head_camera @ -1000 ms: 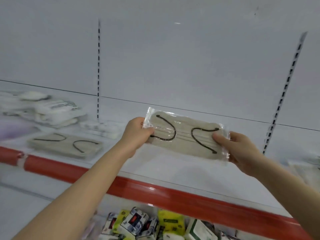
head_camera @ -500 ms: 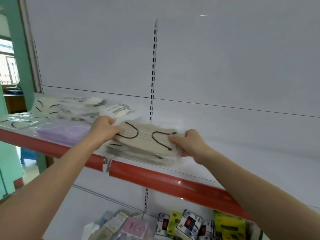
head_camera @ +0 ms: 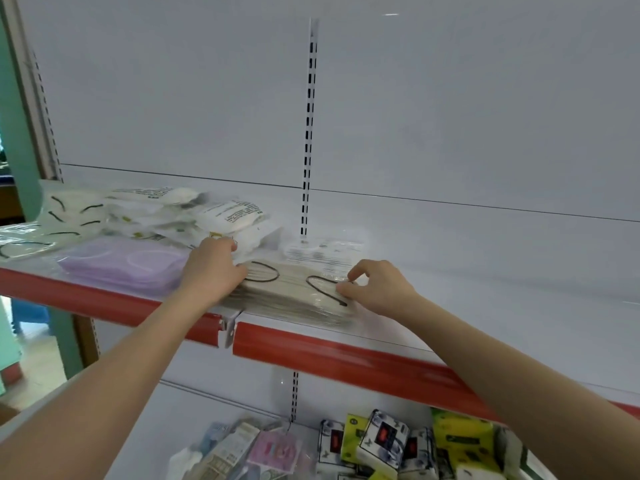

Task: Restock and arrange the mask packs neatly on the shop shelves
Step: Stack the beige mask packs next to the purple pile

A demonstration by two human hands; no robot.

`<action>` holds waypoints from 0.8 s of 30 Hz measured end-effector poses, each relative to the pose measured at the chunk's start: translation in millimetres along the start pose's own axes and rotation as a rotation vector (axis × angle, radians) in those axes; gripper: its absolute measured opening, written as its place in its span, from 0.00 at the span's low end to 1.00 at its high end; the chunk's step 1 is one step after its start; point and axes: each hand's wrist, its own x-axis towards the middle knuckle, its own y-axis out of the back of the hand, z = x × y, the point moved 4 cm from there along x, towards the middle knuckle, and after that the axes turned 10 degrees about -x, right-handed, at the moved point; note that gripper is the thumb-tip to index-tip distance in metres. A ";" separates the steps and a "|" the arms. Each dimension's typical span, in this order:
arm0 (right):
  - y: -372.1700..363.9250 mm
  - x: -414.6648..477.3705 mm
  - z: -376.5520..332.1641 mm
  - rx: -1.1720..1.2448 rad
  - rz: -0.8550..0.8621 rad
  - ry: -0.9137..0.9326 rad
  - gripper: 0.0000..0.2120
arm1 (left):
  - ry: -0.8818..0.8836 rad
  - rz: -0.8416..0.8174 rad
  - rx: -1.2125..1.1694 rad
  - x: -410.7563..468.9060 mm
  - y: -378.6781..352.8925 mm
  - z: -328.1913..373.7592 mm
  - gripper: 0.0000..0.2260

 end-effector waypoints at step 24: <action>93.3 -67.1 153.1 -0.181 0.214 -0.192 0.16 | -0.723 -0.241 -0.400 -131.5 -105.6 230.1 0.13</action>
